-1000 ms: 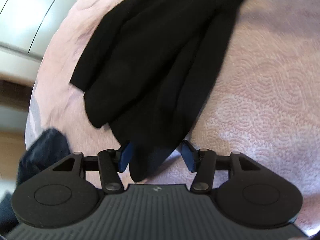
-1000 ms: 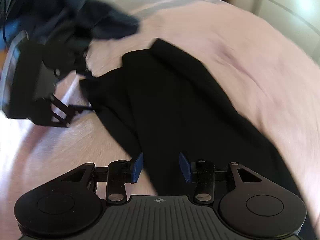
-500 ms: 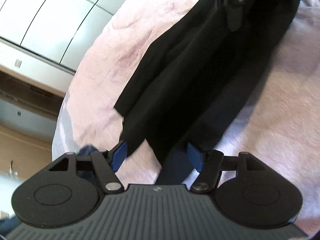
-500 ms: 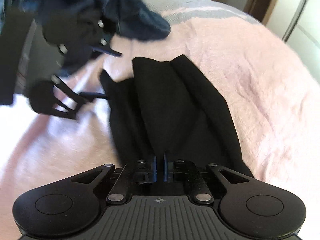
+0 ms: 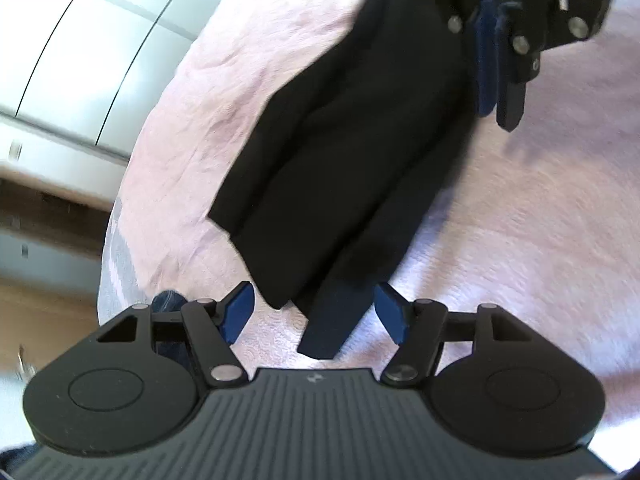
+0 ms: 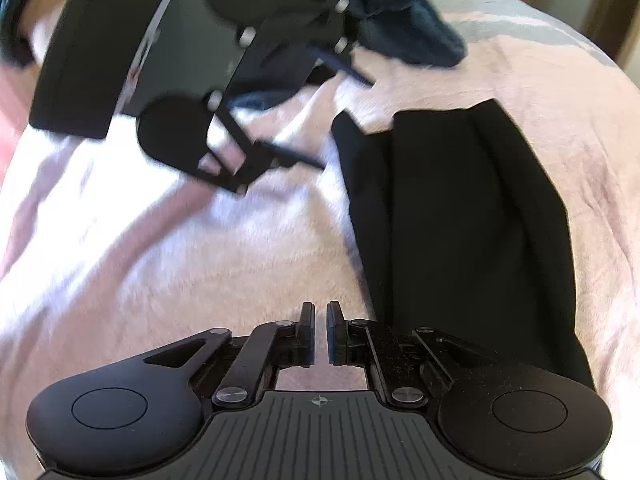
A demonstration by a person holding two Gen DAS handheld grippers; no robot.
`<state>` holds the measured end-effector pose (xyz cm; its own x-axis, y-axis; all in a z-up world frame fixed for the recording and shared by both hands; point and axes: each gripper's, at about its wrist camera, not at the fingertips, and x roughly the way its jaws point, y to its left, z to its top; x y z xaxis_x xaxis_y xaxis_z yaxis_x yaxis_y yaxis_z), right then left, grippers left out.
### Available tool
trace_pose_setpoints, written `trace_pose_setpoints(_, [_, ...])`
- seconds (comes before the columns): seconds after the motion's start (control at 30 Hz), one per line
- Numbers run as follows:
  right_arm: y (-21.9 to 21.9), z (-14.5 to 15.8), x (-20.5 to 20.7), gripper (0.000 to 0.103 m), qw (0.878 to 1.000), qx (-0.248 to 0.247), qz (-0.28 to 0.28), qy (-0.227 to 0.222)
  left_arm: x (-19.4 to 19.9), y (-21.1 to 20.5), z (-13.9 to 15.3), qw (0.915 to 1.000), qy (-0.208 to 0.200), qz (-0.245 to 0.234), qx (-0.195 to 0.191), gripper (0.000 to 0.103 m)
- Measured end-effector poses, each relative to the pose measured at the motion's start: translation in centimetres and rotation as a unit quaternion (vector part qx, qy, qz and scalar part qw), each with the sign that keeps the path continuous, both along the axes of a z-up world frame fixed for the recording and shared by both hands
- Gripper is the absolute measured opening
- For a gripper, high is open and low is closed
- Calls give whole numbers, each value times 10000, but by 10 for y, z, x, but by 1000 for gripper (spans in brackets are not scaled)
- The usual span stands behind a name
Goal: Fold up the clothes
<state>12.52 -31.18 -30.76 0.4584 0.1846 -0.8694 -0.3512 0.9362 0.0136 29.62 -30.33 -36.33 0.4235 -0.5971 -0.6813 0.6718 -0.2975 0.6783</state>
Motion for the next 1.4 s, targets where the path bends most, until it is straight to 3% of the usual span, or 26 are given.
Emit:
trace_pose_setpoints(0.03, [-2,3,1,6,9998,-122,-123,-108,5,-7,2,9998,94,187,-69,63])
trace_pose_setpoints(0.1, [-6,2,5,30,9984,-440,-288,-223,14,-19,5,9986,230,439,-188,63])
trace_pose_setpoints(0.17, [-11,-3,12,39,9973,-560,-404,-265,16,-22,3,9984,330,415,-200,63])
trace_pose_setpoints(0.33, [-10,-22,31,39,9967,-539,-556,-241,14,-12,-28,9967,479,378,531,56])
trace_pose_setpoints(0.43, [2,-40,42,39,9948,-931,-351,-205,11,5,-39,9955,433,417,733,50])
trace_pose_setpoints(0.47, [4,-43,44,35,9932,-1091,-331,-222,10,10,-38,9953,447,441,742,50])
trace_pose_setpoints(0.5, [0,-41,45,10,9929,-1087,-408,-243,10,14,-36,9953,454,465,714,50])
trace_pose_setpoints(0.53, [-5,-37,45,0,9930,-1032,-508,-265,11,15,-33,9953,455,498,697,50])
trace_pose_setpoints(0.67, [-32,-5,43,0,9926,-335,-1078,-457,15,15,-6,9968,404,670,153,54])
trace_pose_setpoints(0.73, [-52,13,42,0,9874,201,-1483,-520,10,14,8,9975,266,609,-224,67])
trace_pose_setpoints(0.8, [-67,28,40,0,9815,635,-1717,-557,2,8,15,9975,-50,381,-600,72])
trace_pose_setpoints(0.9, [-57,32,34,0,9883,644,-1303,-460,-5,-4,15,9947,-491,31,-898,73])
trace_pose_setpoints(1.0, [-43,35,29,0,9942,598,-822,-348,-14,-5,9,9926,-771,-310,-884,73])
trace_pose_setpoints(1.07, [-34,37,25,0,9968,565,-500,-273,-19,4,-1,9934,-782,-538,-647,65])
trace_pose_setpoints(1.13, [-23,27,20,0,9977,558,-342,-146,-21,13,-9,9965,-552,-572,-249,15])
trace_pose_setpoints(1.17, [-20,20,19,0,9977,599,-317,-64,-21,17,-14,9975,-496,-494,-81,9])
trace_pose_setpoints(1.27, [-20,17,20,2,9965,754,-359,-49,-17,27,-21,9991,-343,-248,85,4])
trace_pose_setpoints(1.33, [-32,19,21,15,9935,987,-529,-228,-14,29,-21,9995,-251,-128,133,3])
trace_pose_setpoints(1.4, [-47,20,23,43,9890,1196,-773,-400,-18,30,-22,9996,-210,-89,186,2])
